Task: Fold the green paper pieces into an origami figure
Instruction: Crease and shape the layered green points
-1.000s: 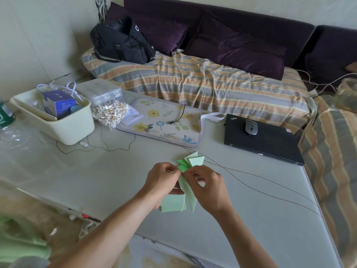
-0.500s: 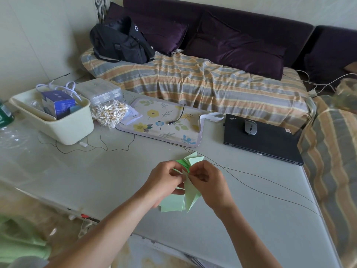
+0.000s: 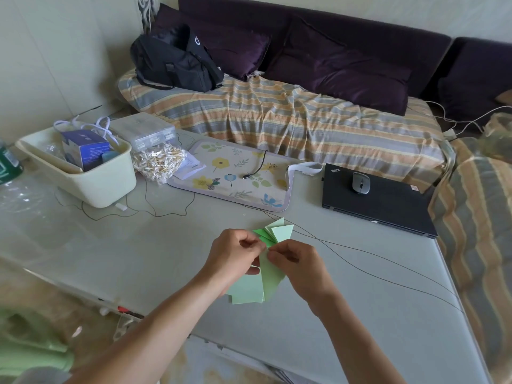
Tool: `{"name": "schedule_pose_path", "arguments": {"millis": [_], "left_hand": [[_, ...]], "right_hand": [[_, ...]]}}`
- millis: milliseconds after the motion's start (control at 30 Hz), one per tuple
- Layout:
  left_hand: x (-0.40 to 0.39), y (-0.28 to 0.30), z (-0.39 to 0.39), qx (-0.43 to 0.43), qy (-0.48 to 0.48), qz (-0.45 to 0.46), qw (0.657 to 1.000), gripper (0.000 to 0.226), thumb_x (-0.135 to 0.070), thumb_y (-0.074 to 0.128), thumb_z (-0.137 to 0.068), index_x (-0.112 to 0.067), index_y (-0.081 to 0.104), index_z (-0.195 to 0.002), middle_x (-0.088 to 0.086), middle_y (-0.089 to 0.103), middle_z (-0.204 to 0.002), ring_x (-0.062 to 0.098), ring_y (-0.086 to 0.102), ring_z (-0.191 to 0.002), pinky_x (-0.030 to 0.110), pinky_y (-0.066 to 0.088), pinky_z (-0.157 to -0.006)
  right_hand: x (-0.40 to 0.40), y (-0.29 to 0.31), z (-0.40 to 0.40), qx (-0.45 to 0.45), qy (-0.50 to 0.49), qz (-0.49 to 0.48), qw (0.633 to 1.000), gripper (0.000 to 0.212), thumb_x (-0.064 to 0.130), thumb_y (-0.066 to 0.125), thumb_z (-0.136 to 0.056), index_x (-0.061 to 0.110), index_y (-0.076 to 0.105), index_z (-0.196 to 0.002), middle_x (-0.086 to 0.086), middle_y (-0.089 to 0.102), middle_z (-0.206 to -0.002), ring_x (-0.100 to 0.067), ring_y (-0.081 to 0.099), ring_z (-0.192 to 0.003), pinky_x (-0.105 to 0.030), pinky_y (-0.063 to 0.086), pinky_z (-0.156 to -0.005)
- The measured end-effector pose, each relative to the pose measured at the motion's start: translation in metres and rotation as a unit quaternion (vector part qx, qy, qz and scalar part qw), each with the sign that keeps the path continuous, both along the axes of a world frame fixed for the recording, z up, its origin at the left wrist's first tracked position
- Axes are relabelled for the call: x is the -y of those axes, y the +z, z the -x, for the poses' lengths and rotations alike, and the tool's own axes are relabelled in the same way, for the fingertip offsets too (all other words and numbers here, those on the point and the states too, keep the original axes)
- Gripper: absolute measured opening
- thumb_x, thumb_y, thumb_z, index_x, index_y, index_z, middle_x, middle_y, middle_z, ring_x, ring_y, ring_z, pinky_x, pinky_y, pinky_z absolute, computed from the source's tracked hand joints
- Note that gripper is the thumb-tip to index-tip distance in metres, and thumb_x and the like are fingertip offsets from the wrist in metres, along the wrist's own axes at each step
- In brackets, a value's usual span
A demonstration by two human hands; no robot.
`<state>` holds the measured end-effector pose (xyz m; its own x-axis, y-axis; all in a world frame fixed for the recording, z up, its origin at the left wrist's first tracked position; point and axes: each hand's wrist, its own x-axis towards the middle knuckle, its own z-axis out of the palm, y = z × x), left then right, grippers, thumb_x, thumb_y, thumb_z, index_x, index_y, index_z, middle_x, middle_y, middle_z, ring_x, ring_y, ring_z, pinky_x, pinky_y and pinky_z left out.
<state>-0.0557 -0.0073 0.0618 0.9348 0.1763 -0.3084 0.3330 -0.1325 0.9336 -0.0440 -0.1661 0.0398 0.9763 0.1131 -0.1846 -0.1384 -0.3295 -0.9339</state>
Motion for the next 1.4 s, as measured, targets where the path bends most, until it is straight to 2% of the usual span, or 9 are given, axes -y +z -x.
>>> {"name": "schedule_pose_path", "arguments": {"millis": [167, 367, 633, 767, 933, 1033, 1133, 1233, 1400], "left_hand": [[-0.005, -0.001, -0.004, 0.001, 0.041, 0.025, 0.999, 0.005, -0.01, 0.075, -0.088, -0.009, 0.074, -0.083, 0.009, 0.075, -0.077, 0.02, 0.073, -0.066, 0.038, 0.065, -0.07], [-0.006, -0.004, -0.006, -0.011, 0.05, 0.052, 0.997, 0.004, -0.009, 0.077, -0.086, -0.007, 0.075, -0.083, 0.004, 0.072, -0.07, 0.017, 0.069, -0.061, 0.037, 0.064, -0.071], [-0.011, -0.01, -0.012, -0.012, 0.095, 0.075, 0.993, 0.004, -0.006, 0.073, -0.09, -0.004, 0.073, -0.086, 0.014, 0.073, -0.082, 0.024, 0.069, -0.069, 0.032, 0.062, -0.069], [-0.007, -0.008, -0.011, -0.052, 0.089, 0.133, 0.986, 0.007, -0.005, 0.068, -0.094, -0.002, 0.071, -0.088, 0.015, 0.072, -0.086, 0.021, 0.067, -0.066, 0.029, 0.062, -0.067], [-0.006, -0.006, -0.012, -0.054, 0.101, 0.172, 0.978, 0.008, -0.004, 0.063, -0.097, 0.001, 0.069, -0.093, 0.018, 0.074, -0.094, 0.021, 0.072, -0.072, 0.024, 0.062, -0.065], [-0.006, -0.003, -0.01, -0.049, 0.097, 0.186, 0.977, 0.009, -0.001, 0.064, -0.096, 0.006, 0.068, -0.098, 0.02, 0.075, -0.093, 0.019, 0.072, -0.068, 0.023, 0.062, -0.061], [-0.007, -0.002, -0.008, -0.036, 0.079, 0.166, 0.982, 0.012, 0.002, 0.07, -0.09, 0.005, 0.066, -0.101, 0.023, 0.073, -0.095, 0.024, 0.073, -0.069, 0.029, 0.063, -0.064], [-0.007, -0.004, -0.006, -0.005, 0.045, 0.102, 0.994, 0.018, 0.006, 0.071, -0.088, -0.005, 0.07, -0.102, 0.012, 0.064, -0.079, 0.025, 0.073, -0.069, 0.039, 0.065, -0.073], [-0.007, -0.008, -0.005, 0.039, 0.042, 0.021, 0.998, 0.018, 0.003, 0.072, -0.088, -0.011, 0.081, -0.093, 0.006, 0.053, -0.066, 0.022, 0.067, -0.065, 0.034, 0.064, -0.072]], "right_hand": [[0.003, -0.001, -0.001, -0.032, -0.013, -0.033, 0.999, 0.011, 0.018, 0.07, -0.091, 0.015, 0.075, -0.082, -0.005, 0.072, -0.077, -0.013, 0.059, -0.069, -0.028, 0.048, -0.07], [0.003, -0.006, -0.003, -0.036, -0.007, -0.015, 0.999, 0.014, 0.018, 0.065, -0.095, 0.015, 0.072, -0.083, -0.004, 0.069, -0.079, -0.017, 0.057, -0.073, -0.035, 0.049, -0.073], [0.005, -0.002, -0.003, -0.039, -0.043, -0.046, 0.997, 0.015, 0.016, 0.064, -0.095, 0.009, 0.073, -0.084, -0.001, 0.068, -0.067, -0.015, 0.058, -0.067, -0.029, 0.048, -0.07], [0.004, -0.004, -0.004, -0.025, -0.05, -0.04, 0.998, 0.015, 0.016, 0.063, -0.095, 0.011, 0.072, -0.084, 0.001, 0.069, -0.07, -0.014, 0.058, -0.068, -0.034, 0.05, -0.075], [0.003, -0.002, -0.003, -0.063, -0.047, -0.1, 0.992, 0.016, 0.018, 0.066, -0.096, 0.006, 0.074, -0.089, -0.005, 0.072, -0.077, -0.015, 0.06, -0.069, -0.037, 0.056, -0.084], [0.005, -0.001, -0.002, -0.06, -0.046, -0.101, 0.992, 0.014, 0.014, 0.066, -0.096, 0.004, 0.075, -0.09, -0.006, 0.072, -0.075, -0.013, 0.061, -0.066, -0.034, 0.056, -0.08], [0.005, -0.001, -0.002, -0.039, -0.061, -0.077, 0.994, 0.013, 0.01, 0.065, -0.095, 0.008, 0.077, -0.089, -0.005, 0.072, -0.073, -0.012, 0.058, -0.062, -0.031, 0.054, -0.074], [0.006, -0.003, -0.003, -0.02, -0.072, -0.042, 0.996, 0.019, 0.011, 0.065, -0.094, 0.017, 0.079, -0.084, -0.004, 0.077, -0.074, -0.014, 0.062, -0.063, -0.035, 0.056, -0.075], [0.005, -0.004, -0.002, -0.01, -0.066, -0.002, 0.998, 0.025, 0.014, 0.063, -0.094, 0.025, 0.082, -0.081, 0.002, 0.078, -0.074, -0.017, 0.068, -0.067, -0.042, 0.059, -0.082]]}}
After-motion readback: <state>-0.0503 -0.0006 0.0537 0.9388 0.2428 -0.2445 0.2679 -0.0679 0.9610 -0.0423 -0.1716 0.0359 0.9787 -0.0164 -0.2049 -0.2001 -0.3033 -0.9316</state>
